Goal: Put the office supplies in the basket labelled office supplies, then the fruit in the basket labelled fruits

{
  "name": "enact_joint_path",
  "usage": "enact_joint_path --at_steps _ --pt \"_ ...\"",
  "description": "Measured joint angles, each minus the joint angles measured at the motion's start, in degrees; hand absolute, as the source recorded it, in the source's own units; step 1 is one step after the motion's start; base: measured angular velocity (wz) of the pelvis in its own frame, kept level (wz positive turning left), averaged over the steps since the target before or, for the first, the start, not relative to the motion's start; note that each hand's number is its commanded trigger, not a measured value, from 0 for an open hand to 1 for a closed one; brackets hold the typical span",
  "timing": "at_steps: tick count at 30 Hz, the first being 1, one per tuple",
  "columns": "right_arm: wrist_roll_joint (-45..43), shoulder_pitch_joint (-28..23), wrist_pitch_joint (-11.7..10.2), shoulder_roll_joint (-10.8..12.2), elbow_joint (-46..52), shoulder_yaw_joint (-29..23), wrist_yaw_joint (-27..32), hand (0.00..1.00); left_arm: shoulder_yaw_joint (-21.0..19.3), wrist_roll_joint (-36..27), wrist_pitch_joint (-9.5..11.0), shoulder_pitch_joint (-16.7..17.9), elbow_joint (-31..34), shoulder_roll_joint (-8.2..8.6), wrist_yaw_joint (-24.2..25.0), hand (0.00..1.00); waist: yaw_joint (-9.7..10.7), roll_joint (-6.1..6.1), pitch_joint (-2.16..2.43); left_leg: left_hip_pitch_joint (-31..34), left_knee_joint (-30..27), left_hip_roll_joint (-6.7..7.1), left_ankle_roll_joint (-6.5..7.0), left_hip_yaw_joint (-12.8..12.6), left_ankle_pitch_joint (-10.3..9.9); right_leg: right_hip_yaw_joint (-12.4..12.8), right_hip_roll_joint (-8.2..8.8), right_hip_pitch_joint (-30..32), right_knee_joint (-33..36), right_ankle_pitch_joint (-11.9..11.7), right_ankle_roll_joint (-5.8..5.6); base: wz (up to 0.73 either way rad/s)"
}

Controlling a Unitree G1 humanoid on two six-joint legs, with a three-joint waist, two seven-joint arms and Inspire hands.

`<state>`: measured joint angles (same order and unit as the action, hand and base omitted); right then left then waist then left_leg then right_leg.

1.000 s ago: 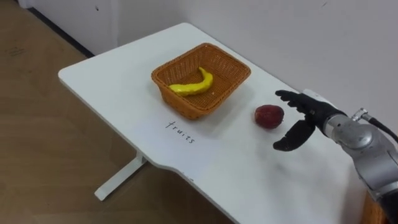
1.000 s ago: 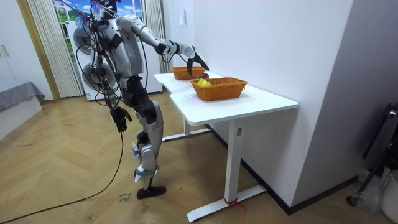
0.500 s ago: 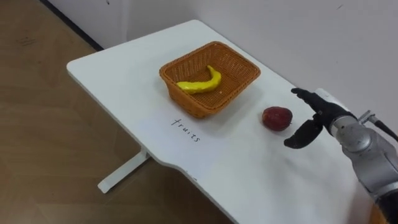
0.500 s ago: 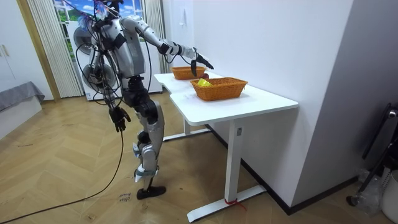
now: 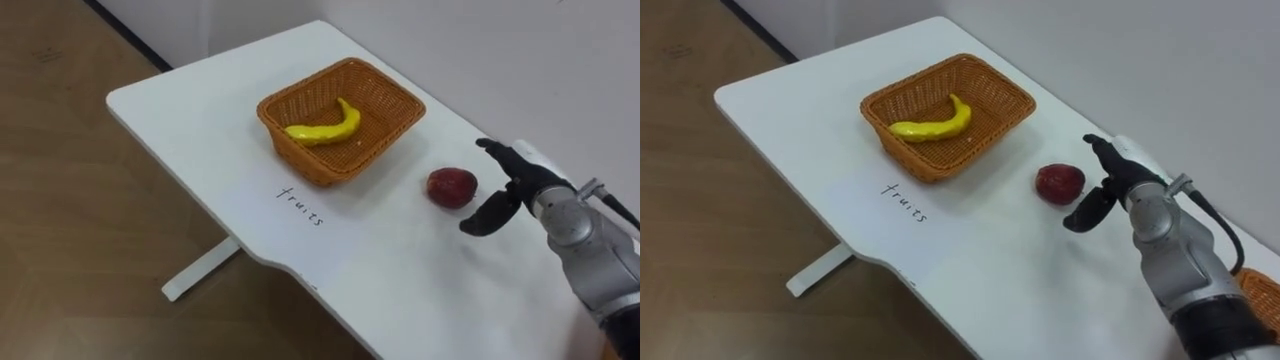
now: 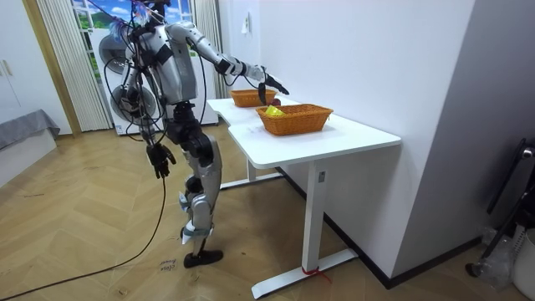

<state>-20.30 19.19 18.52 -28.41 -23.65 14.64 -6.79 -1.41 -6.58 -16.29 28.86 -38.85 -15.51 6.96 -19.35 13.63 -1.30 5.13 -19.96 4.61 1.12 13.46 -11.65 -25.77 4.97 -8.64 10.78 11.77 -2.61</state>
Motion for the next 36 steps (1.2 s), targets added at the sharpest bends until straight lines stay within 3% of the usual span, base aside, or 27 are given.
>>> enact_joint_path --at_steps 9,18,26,33,36 --pt "0.7 0.2 -0.3 1.2 -1.1 0.0 3.0 0.0 0.6 -0.3 0.2 -0.5 -0.1 -0.91 0.0 0.0 -1.0 -0.28 -0.09 1.2 -0.8 -0.11 -0.19 0.0 -0.4 -0.4 -0.1 0.9 0.1 -0.1 0.17 0.0" --pt "2.5 4.9 -0.7 1.7 -7.1 0.5 4.3 0.0 0.6 -0.6 0.4 -1.3 -0.6 -0.95 -0.1 0.0 -1.4 -0.6 -0.35 3.3 -0.8 -0.16 -0.15 0.2 -0.1 -0.3 -0.07 3.3 0.9 -0.2 0.28 0.0" --pt "2.5 7.1 -2.3 1.8 -9.1 2.2 6.2 0.0 0.5 -0.6 1.9 -2.8 -0.6 -0.97 0.2 0.0 -1.4 -0.22 -0.26 3.2 -0.5 -0.15 -0.02 0.1 -0.1 0.2 -0.07 3.6 0.9 -0.2 0.27 0.0" --pt "2.5 8.3 -2.8 1.7 -9.5 5.4 5.9 0.0 0.5 -0.7 2.9 -3.2 -0.6 -0.93 1.2 0.0 -1.5 -0.62 -0.61 3.7 -0.9 -0.31 -0.05 -0.3 -0.1 0.5 -0.11 4.0 0.8 -0.2 0.27 -0.02" --pt "2.5 8.6 -2.8 1.7 -9.4 5.6 5.1 0.0 0.6 -0.8 2.9 -3.3 -0.6 -0.85 1.6 0.0 -1.6 -0.36 -0.44 4.8 -1.2 -0.5 -0.08 -0.5 -0.1 0.5 -0.19 5.1 1.0 -0.3 0.49 -0.03"
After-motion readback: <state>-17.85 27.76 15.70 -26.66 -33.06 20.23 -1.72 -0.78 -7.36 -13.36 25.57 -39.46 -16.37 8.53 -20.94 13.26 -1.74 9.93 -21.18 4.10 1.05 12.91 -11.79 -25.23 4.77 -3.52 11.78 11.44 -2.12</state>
